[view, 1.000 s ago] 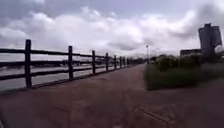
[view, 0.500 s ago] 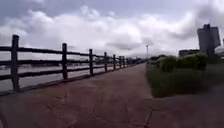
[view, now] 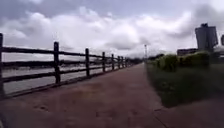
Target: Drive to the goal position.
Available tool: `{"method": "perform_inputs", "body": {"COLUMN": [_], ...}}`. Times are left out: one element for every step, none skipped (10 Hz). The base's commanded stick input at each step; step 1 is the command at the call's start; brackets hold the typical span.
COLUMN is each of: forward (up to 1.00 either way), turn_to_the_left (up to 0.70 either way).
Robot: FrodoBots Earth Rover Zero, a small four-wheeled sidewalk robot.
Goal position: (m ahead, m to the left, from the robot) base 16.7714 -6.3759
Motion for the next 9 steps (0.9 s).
{"method": "perform_inputs", "body": {"forward": [0.85,0.85,0.85,0.85,0.85,0.85,0.85,0.85,0.85], "turn_to_the_left": [0.0,0.0,0.0,0.0,-0.02,-0.28,-0.34,-0.34,-0.21]}}
